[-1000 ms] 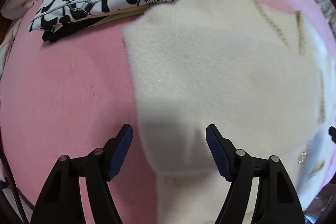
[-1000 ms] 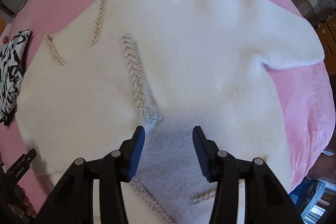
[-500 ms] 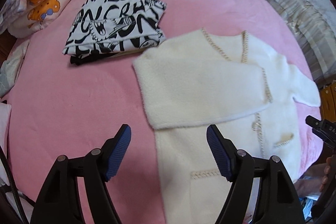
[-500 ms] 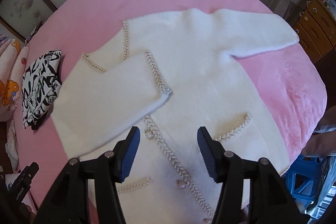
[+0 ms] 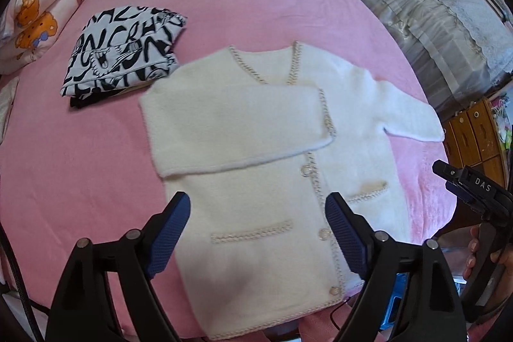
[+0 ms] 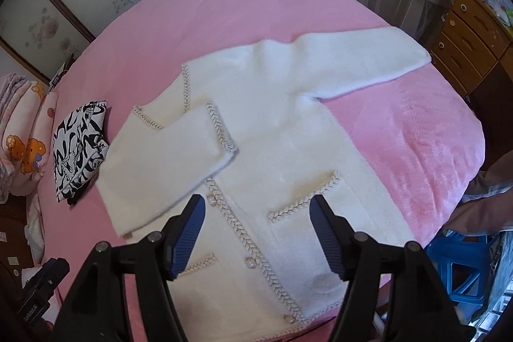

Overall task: Fold large clothes
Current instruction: 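Move the right tool to the other sleeve cuff and grasp it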

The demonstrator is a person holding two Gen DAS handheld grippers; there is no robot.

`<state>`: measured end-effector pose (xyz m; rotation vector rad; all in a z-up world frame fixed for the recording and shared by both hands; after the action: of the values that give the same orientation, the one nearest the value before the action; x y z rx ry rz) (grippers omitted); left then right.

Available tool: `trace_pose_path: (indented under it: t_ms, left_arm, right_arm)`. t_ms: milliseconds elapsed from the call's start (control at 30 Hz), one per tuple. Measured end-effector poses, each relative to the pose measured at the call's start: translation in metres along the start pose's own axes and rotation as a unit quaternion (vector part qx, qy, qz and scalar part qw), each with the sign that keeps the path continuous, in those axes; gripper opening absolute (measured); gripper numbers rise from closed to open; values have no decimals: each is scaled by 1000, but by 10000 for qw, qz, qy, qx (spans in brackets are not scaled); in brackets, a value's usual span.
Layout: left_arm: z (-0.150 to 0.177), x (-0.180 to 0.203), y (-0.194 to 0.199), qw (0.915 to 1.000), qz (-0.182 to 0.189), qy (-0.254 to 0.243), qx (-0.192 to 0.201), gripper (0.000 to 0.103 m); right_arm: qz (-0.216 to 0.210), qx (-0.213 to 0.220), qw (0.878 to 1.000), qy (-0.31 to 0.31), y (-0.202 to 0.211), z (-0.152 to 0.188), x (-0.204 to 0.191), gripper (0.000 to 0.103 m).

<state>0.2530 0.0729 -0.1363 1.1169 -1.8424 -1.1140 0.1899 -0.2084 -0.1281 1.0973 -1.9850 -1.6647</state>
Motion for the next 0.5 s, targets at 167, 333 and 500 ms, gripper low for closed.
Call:
trace_pose_path:
  t_ms: [167, 333, 500]
  left_arm:
    - [-10, 61, -4, 9994, -54, 338, 29, 91]
    - [-25, 131, -8, 9962, -318, 810, 92, 91]
    - [-42, 192, -13, 9944, -316, 998, 115, 91]
  right_arm:
    - [-147, -54, 9999, -14, -3, -35, 55, 69]
    - [-389, -263, 9984, 306, -10, -87, 117, 69]
    - [-674, -232, 9965, 436, -9, -141, 179, 72]
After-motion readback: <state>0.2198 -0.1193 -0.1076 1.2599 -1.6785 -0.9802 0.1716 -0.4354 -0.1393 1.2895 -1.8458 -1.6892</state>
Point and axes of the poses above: each gripper's, at about its wrist camera, not at the fingertips, and y roughly against the way its jaws point, x to its right, z to its underside, the point moved 6 cm from there along -y, roughly the way its jaws point, and after that the axes turned 9 degrees about -y, right-handed, at the moved point
